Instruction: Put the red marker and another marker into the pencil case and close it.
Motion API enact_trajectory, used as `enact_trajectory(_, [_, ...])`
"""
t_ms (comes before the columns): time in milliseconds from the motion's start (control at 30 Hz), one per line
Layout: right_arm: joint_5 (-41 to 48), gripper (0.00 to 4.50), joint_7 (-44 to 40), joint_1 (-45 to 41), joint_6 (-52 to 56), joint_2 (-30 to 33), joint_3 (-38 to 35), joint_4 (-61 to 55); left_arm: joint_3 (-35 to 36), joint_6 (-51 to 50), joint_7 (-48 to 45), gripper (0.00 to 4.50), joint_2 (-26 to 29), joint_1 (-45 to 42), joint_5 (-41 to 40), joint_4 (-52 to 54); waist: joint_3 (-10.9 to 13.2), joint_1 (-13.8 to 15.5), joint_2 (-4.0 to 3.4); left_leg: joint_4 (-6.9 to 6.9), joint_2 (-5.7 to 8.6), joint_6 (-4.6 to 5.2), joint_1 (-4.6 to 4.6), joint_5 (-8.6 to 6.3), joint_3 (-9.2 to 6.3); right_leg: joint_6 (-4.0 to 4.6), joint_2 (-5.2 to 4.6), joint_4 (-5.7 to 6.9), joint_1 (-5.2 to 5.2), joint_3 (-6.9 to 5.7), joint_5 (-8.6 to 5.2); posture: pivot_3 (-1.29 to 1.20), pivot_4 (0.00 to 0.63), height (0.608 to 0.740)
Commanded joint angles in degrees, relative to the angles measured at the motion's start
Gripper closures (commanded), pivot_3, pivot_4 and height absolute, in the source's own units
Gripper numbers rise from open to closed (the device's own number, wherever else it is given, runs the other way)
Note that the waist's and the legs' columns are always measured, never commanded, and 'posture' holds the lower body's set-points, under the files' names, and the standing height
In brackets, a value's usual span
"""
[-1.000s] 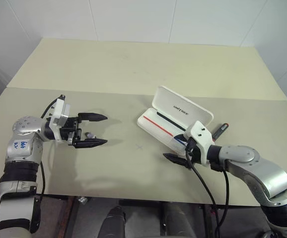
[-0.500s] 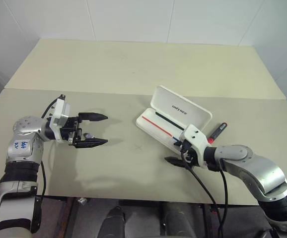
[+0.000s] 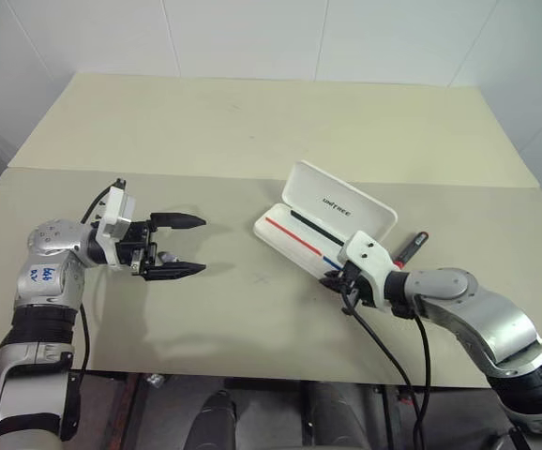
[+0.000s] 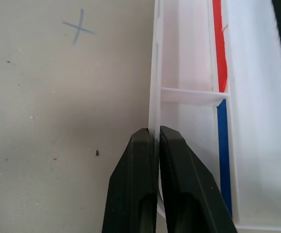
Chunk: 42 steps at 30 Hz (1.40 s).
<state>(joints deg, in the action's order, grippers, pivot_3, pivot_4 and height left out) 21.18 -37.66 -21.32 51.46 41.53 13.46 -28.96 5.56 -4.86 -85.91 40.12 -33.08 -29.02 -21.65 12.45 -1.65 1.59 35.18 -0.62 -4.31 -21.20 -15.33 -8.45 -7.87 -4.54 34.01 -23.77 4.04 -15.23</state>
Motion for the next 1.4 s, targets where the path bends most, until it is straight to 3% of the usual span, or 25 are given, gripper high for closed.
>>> enact_trajectory(33, [-1.1, 4.44, -3.2, -0.1, -6.2, 1.2, 0.3, -4.1, 0.8, 0.7, -0.6, 0.00, -0.2, 0.0, -0.4, 1.6, 0.0, 0.0, 0.00, 0.00, 0.00, 0.00, -0.01, 0.00, 0.00, -0.20, 0.00, 0.00, 0.00, 0.00, 0.11, 0.00, 0.150, 0.740])
enact_trajectory(167, [-0.5, 4.44, -6.0, 1.0, -7.9, 2.5, 0.3, -7.3, 1.0, 0.7, -0.9, 0.00, -0.3, 0.1, -0.5, 1.5, 0.0, 0.1, 0.00, -0.03, 0.00, -0.02, -0.03, -0.01, 0.00, -0.37, 0.00, -0.06, 0.00, 0.00, 0.20, 0.00, 0.150, 0.740])
enact_trajectory(433, [-11.6, 4.44, -13.0, 1.9, -20.9, 10.5, 7.2, -4.7, 1.7, 0.4, -0.5, 0.00, 0.0, 1.1, -0.9, 2.2, 0.0, 0.1, 0.00, -0.03, 0.00, -0.06, -0.04, -0.04, 0.03, -0.38, 0.00, -0.13, 0.00, 0.00, 0.20, 0.00, 0.150, 0.740])
enact_trajectory(700, [-18.0, 4.44, -16.3, 1.3, -30.2, 9.2, 9.7, 2.5, 2.6, -0.2, 0.6, 0.00, 0.2, 2.8, -1.2, 4.2, 0.0, 0.0, 0.00, -0.02, -0.02, -0.06, -0.02, -0.04, 0.07, -0.39, 0.00, -0.12, 0.00, 0.00, 0.21, 0.00, 0.150, 0.740])
enact_trajectory(1267, [-18.4, 4.44, -21.9, 1.1, -38.4, 5.5, 7.7, 6.5, 3.6, -1.3, 1.5, 0.00, 0.4, 3.9, -1.0, 6.2, 0.0, 0.0, 0.00, -0.01, -0.05, -0.07, -0.01, -0.04, 0.08, -0.38, 0.01, -0.07, 0.01, 0.00, 0.21, 0.00, 0.150, 0.740])
enact_trajectory(1300, [-18.5, 3.90, -22.1, 1.1, -38.5, 5.3, 7.5, 6.5, 3.6, -1.3, 1.5, 0.00, 0.3, 3.9, -1.0, 6.2, 0.0, 0.0, 0.00, -0.01, -0.04, -0.07, -0.01, -0.04, 0.08, -0.38, 0.01, -0.08, 0.01, 0.00, 0.21, 0.00, 0.150, 0.740])
enact_trajectory(1400, [-18.6, 3.05, -22.4, 1.2, -38.3, 5.1, 7.2, 6.4, 3.5, -1.3, 1.6, 0.00, 0.2, 3.8, -1.0, 6.2, 0.0, 0.0, 0.00, -0.01, -0.04, -0.07, 0.00, -0.04, 0.09, -0.39, 0.01, -0.07, 0.01, 0.00, 0.21, 0.00, 0.150, 0.740])
